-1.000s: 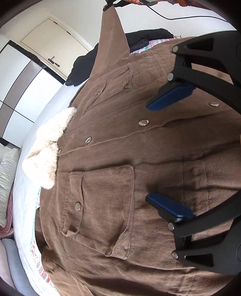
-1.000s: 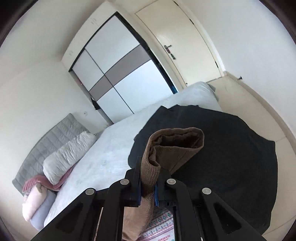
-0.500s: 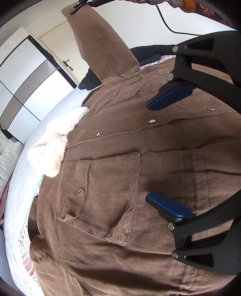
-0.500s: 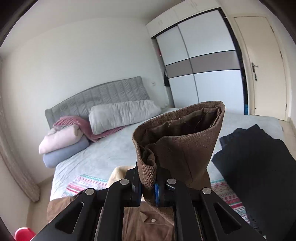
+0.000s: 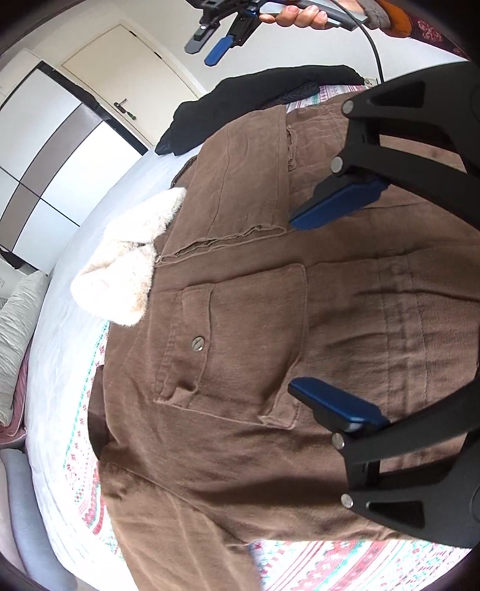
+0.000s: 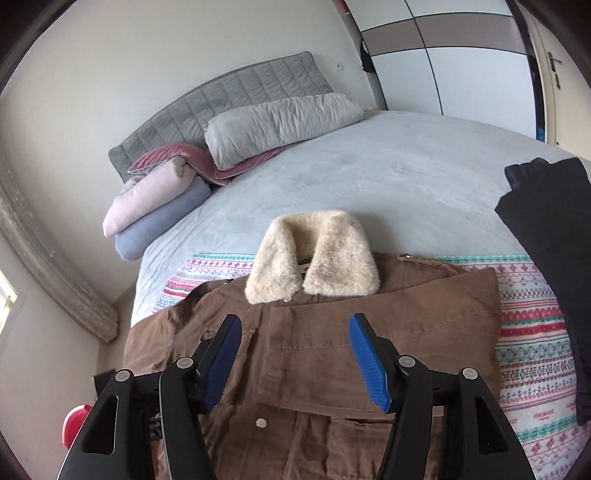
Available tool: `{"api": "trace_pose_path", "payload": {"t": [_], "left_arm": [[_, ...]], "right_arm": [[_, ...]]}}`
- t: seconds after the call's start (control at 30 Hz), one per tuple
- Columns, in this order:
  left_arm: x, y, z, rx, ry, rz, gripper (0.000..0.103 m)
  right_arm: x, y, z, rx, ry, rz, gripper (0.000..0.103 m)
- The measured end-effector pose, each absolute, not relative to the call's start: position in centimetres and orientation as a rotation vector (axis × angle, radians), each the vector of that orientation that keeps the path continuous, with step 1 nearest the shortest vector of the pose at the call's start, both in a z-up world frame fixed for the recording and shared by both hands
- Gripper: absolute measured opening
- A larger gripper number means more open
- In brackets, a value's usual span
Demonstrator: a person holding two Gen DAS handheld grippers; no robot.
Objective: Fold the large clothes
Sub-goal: 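Grasp the sleeve cuff with the right tool and fold it across the coat front, then release the folded sleeve with the right tool and smooth it flat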
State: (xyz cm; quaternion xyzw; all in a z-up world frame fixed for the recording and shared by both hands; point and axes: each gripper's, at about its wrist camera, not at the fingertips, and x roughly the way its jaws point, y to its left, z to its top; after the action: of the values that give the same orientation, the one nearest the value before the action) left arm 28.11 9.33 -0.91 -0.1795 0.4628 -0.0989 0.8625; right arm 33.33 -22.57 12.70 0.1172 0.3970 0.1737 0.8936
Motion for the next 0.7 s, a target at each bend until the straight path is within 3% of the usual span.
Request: {"api": "trace_pose_path", "payload": {"t": [0.07, 0.23, 0.37, 0.47, 0.53, 0.6, 0.7], "left_arm": [[30.0, 8.7, -0.3, -0.348, 0.988, -0.213, 0.082], [35.5, 4.9, -0.7, -0.338, 1.019, -0.290, 0.069], [39.1, 1.7, -3.4, -0.354, 1.080, -0.328, 0.049], [40.2, 0.3, -4.6, -0.357, 1.103, -0.322, 0.024], [39.8, 0.0, -4.3, -0.356, 1.062, -0.310, 0.022], [39.3, -0.3, -3.8, -0.335, 1.023, -0.303, 0.011], [38.6, -0.6, -2.8, -0.291, 0.969, -0.281, 0.003]], "right_arm": [[33.6, -25.4, 11.3, 0.248, 0.825, 0.290, 0.062], [34.1, -31.7, 6.5, 0.326, 0.851, 0.180, 0.063], [34.1, -34.2, 3.6, 0.388, 0.882, 0.154, 0.063], [33.7, -35.2, 2.7, 0.389, 0.892, 0.137, 0.063], [33.4, -35.7, 2.4, 0.378, 0.892, 0.132, 0.063], [33.2, -36.1, 2.2, 0.359, 0.889, 0.127, 0.063], [33.2, -36.4, 2.0, 0.349, 0.886, 0.109, 0.063]]}}
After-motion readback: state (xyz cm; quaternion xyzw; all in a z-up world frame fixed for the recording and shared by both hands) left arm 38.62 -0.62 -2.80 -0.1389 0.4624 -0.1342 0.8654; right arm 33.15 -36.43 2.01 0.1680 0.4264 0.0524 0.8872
